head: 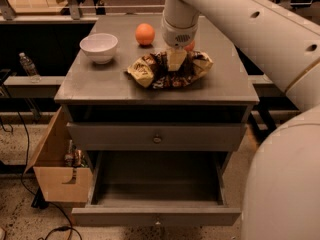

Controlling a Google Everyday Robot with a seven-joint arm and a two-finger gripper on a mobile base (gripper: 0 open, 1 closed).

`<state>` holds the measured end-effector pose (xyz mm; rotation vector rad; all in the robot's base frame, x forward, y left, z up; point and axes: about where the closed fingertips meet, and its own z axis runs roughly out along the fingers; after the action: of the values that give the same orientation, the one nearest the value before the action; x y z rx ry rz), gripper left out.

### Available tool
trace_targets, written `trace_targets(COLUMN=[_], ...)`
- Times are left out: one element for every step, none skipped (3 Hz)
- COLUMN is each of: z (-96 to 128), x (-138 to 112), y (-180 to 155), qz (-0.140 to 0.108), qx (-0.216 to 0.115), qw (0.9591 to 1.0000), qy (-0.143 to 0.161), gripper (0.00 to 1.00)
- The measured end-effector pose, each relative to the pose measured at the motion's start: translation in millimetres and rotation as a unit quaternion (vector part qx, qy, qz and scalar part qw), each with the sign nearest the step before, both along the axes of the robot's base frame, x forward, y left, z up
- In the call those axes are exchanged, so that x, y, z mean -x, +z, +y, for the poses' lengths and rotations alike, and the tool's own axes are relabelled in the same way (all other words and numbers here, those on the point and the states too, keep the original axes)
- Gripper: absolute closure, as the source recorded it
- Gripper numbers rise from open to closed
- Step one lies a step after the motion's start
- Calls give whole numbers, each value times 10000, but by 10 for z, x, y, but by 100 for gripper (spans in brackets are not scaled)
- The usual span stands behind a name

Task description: Place brown chip bag into middle drawer

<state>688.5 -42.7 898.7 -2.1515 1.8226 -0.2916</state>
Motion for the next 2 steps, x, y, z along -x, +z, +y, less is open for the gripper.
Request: trace_targets(z=[-47,-151], x=[52,185], y=[268,620], qz=[-139,-344], qx=[21,38], qw=[9999,9993], qy=[71,130], gripper=[100,100])
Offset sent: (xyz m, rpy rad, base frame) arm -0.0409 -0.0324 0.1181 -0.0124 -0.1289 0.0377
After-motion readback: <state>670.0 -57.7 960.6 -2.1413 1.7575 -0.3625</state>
